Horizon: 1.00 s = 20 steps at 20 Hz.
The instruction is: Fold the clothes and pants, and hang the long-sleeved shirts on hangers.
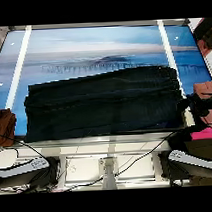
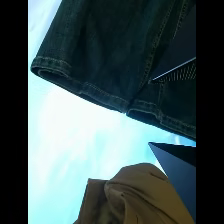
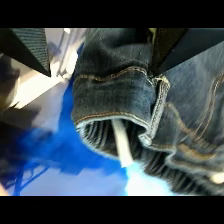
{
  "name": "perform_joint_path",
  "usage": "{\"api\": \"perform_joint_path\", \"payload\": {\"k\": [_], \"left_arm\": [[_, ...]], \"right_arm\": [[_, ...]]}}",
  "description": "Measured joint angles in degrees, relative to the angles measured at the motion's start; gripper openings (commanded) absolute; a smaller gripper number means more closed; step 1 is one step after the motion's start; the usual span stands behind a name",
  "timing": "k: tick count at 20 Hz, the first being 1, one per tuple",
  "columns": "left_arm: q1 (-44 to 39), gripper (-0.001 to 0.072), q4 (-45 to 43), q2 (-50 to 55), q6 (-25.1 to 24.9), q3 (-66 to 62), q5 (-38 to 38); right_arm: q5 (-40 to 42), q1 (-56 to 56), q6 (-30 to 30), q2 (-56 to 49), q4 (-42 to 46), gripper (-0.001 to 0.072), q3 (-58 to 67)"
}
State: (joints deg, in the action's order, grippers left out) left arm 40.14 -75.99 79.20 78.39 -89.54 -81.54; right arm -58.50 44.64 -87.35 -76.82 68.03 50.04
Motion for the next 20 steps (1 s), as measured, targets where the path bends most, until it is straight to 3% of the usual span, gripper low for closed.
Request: {"api": "perform_joint_path", "payload": {"k": [2, 4, 5, 13, 18, 19, 20], "left_arm": [[0.00, 0.0407, 0.00, 0.00, 0.00, 0.00, -0.07], [0.00, 0.0407, 0.02, 0.00, 0.00, 0.00, -0.09], [0.00, 0.0407, 0.02, 0.00, 0.00, 0.00, -0.09], [0.00, 0.0407, 0.04, 0.00, 0.00, 0.00, -0.13], [0.00, 0.0407, 0.04, 0.00, 0.00, 0.00, -0.11], [0.00, 0.0407, 0.04, 0.00, 0.00, 0.02, -0.04], [0.00, 0.0407, 0.04, 0.00, 0.00, 0.02, 0.11]], "right_arm": [[2.73, 0.00, -1.70, 0.00, 0.04, 0.0656, -1.33], [5.16, 0.00, -3.32, 0.00, 0.02, 0.0361, -2.47], [6.51, 0.00, -4.42, 0.00, -0.04, 0.0344, -3.15], [11.69, 0.04, -8.57, 0.11, -5.05, 0.0343, -7.80], [10.95, 0.02, -8.94, 0.17, -3.08, 0.0359, -8.28], [10.51, 0.02, -8.96, 0.17, -3.02, 0.0451, -8.33], [10.27, 0.02, -8.98, 0.17, -3.45, 0.0490, -8.37]]}}
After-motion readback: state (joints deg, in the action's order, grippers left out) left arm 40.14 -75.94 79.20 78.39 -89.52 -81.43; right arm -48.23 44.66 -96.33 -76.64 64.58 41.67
